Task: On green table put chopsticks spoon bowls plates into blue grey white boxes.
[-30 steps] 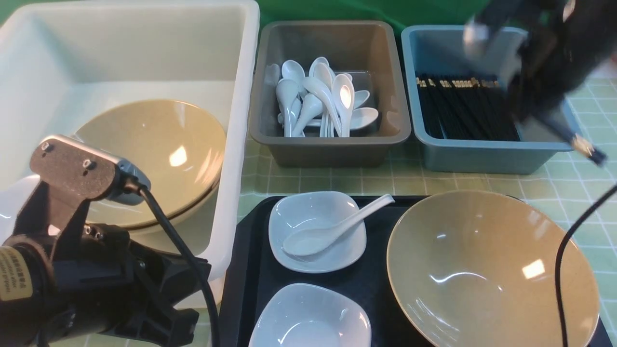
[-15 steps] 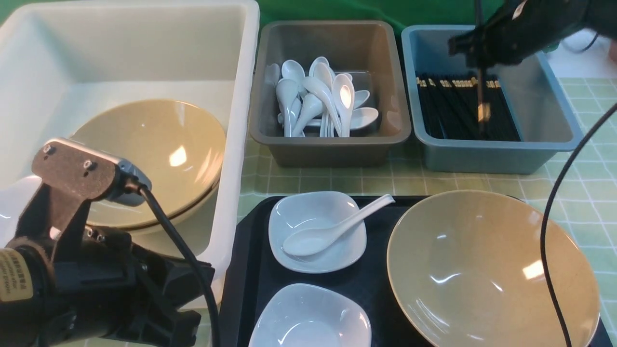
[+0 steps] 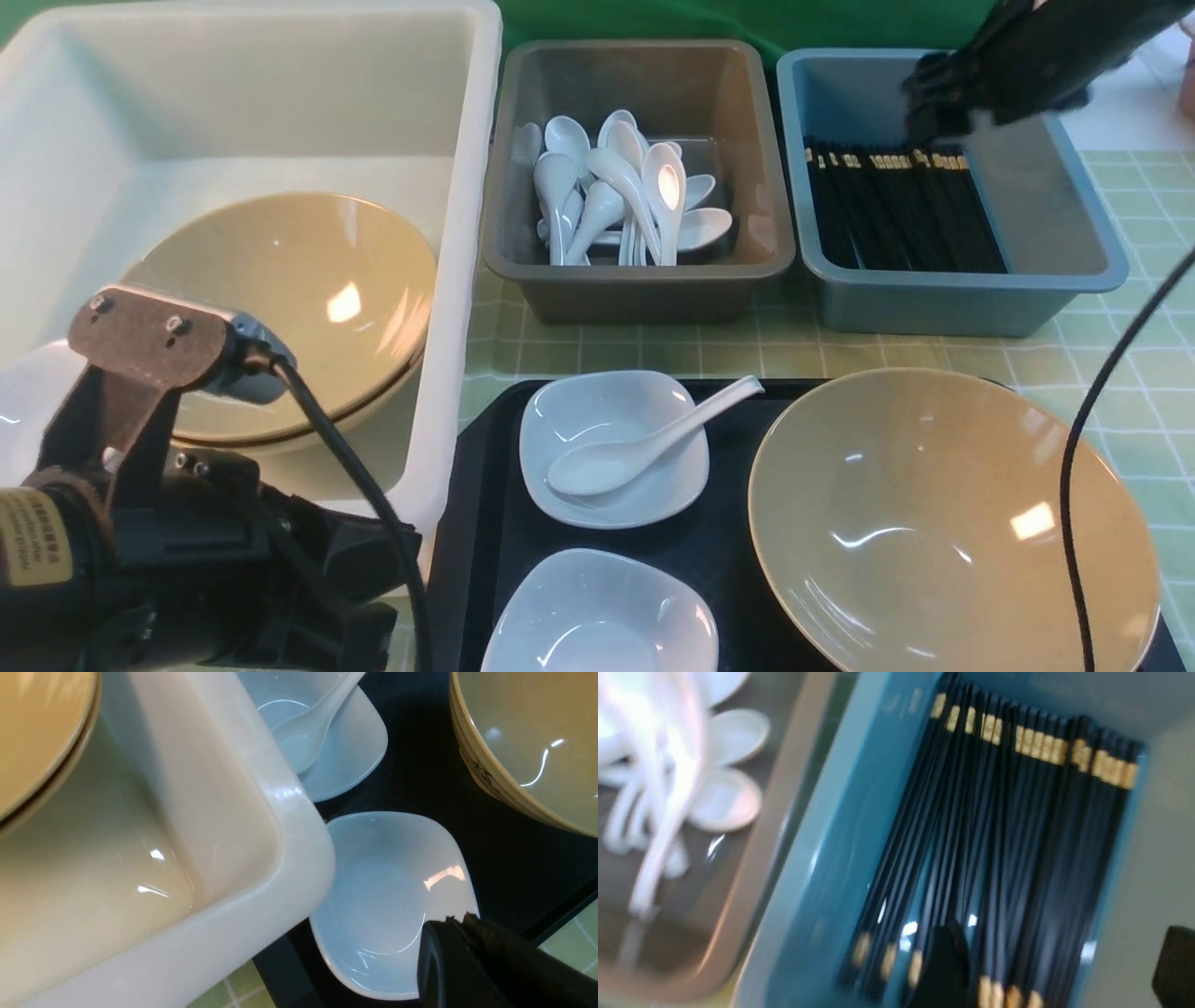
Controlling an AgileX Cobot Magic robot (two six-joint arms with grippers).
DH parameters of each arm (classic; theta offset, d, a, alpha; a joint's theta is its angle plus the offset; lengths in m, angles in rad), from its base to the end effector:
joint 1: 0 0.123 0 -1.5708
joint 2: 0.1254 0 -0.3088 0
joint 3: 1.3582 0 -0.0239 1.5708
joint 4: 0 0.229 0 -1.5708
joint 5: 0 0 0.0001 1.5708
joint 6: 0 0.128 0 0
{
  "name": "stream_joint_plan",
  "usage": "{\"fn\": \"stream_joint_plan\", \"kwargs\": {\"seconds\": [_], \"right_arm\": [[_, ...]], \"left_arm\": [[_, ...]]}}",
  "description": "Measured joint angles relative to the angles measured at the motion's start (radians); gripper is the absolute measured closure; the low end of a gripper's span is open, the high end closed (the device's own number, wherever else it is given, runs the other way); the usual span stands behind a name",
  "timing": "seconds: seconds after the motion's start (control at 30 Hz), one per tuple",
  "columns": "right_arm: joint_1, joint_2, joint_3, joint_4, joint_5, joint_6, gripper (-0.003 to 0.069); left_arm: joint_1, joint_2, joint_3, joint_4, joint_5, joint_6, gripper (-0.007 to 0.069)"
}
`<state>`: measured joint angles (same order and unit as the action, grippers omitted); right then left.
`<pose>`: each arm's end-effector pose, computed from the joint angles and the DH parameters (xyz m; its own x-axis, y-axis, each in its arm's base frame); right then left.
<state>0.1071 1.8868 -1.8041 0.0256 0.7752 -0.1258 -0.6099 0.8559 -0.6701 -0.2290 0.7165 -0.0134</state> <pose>0.4497 0.0507 0.3379 -0.6757 -0.1806 -0.7147 -0.1933 0.9790 -0.0646 0.1091 -0.0996 0.2899 -0.7002 0.2645 -0.6631 0.5302 0.8147 -0.2348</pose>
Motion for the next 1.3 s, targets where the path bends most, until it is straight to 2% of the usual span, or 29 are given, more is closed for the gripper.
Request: {"fn": "stream_joint_plan", "kwargs": {"seconds": [0.23,0.3,0.33,0.37,0.4,0.5,0.53,0.57,0.63,0.73,0.77,0.8,0.87,0.93,1.03,1.3], "right_arm": [[0.014,-0.228,0.075,0.004,0.091,-0.047,0.0099],[0.040,-0.342,0.177,0.005,0.100,-0.091,0.0099],[0.040,-0.351,0.177,0.005,0.101,-0.095,0.0099],[0.064,-0.418,0.257,0.013,0.105,-0.124,0.0099],[0.066,-0.435,0.266,0.015,0.106,-0.129,0.0099],[0.119,-0.583,0.446,0.060,0.106,-0.178,0.0108],[0.125,-0.590,0.465,0.064,0.106,-0.180,0.0111],[0.142,-0.647,0.528,0.078,0.104,-0.191,0.0125],[0.154,-0.686,0.576,0.082,0.103,-0.194,0.0145],[0.170,-0.784,0.673,0.117,0.115,-0.200,0.0253],[0.172,-0.815,0.699,0.148,0.125,-0.215,0.0326],[0.173,-0.830,0.709,0.164,0.131,-0.223,0.0362],[0.173,-0.890,0.740,0.241,0.154,-0.276,0.0520],[0.173,-0.929,0.758,0.284,0.168,-0.300,0.0588],[0.173,-0.981,0.791,0.327,0.185,-0.339,0.0629],[0.173,-1.114,0.829,0.336,0.219,-0.392,0.0635]], "left_arm": [[0.000,0.107,-0.012,-0.024,-0.029,-0.005,0.0496],[0.000,0.166,-0.050,-0.048,-0.034,-0.004,0.0421],[0.000,0.166,-0.053,-0.048,-0.034,-0.004,0.0421],[0.000,0.204,-0.082,-0.053,-0.033,0.002,0.0365],[0.000,0.208,-0.086,-0.053,-0.033,0.003,0.0359],[0.000,0.288,-0.160,-0.059,-0.011,0.051,0.0246],[0.000,0.297,-0.164,-0.059,-0.009,0.054,0.0236],[0.000,0.330,-0.194,-0.063,0.005,0.078,0.0193],[0.000,0.358,-0.217,-0.067,0.015,0.094,0.0169],[0.000,0.447,-0.290,-0.097,0.042,0.136,0.0113],[0.000,0.482,-0.321,-0.115,0.055,0.155,0.0099],[0.000,0.508,-0.337,-0.127,0.062,0.163,0.0097],[0.000,0.584,-0.409,-0.164,0.096,0.209,0.0099],[0.000,0.651,-0.462,-0.195,0.125,0.244,0.0099],[0.000,0.758,-0.563,-0.249,0.178,0.299,0.0099],[0.000,1.036,-0.820,-0.332,0.245,0.362,0.0099]]}}
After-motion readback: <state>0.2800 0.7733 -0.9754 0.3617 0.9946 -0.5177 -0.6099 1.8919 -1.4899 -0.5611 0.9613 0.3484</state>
